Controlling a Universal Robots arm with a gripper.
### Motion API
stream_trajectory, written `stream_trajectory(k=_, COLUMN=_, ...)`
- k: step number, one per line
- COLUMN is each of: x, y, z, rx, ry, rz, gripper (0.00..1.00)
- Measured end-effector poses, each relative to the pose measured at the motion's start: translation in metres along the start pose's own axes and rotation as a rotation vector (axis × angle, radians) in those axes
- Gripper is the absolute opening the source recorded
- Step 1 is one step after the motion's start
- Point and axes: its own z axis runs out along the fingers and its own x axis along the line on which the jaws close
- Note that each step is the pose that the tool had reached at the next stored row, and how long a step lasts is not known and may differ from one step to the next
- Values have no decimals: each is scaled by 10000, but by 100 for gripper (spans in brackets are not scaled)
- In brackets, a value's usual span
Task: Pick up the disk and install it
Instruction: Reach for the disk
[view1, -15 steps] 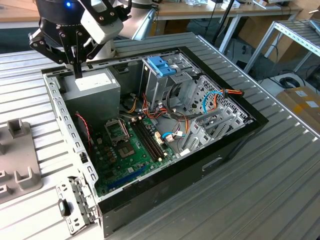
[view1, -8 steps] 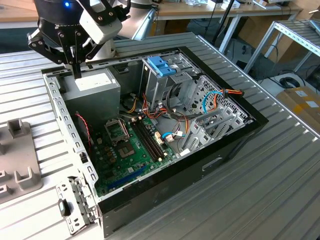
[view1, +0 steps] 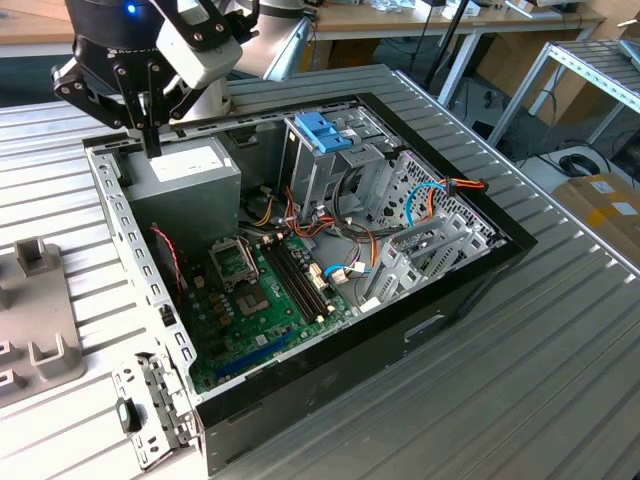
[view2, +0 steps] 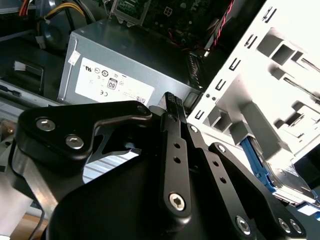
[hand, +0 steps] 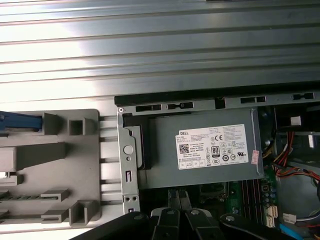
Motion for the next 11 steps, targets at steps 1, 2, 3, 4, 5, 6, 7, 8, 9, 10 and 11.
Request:
stream_trajectory(k=1, x=2, y=0, z=0, rx=0, ry=0, rz=0, gripper=10)
stream_trajectory(k=2, x=5, y=0, z=0, rx=0, ry=0, rz=0, gripper=10)
stream_trajectory(k=3, x=9, y=-1, z=0, rx=0, ry=0, rz=0, gripper=10)
stream_trajectory(k=4, x=11, y=-1, z=-1, rx=0, ry=1, rz=0, gripper=10)
stream_trajectory(k=5, x=12, y=-1, z=0, rx=0, ry=0, rz=0, gripper=10)
stream_trajectory(k=6, x=15, y=-1, z=-1, rx=0, ry=1, rz=0, gripper=10)
stream_trajectory(k=7, x=15, y=-1, z=0, rx=0, ry=0, rz=1, gripper=10)
stream_trajectory(k=8, x=30, y=-2, z=-1, rx=0, ry=1, rz=0, gripper=10)
stream_trajectory(k=9, x=39, y=-3, z=-1, rx=0, ry=0, rz=-1, gripper=10)
stream_trajectory(k=10, x=41, y=-3, z=-1, rx=0, ry=0, rz=0, gripper=10)
stream_trajectory(k=11, x=42, y=-3, z=-1, rx=0, ry=0, rz=0, gripper=10)
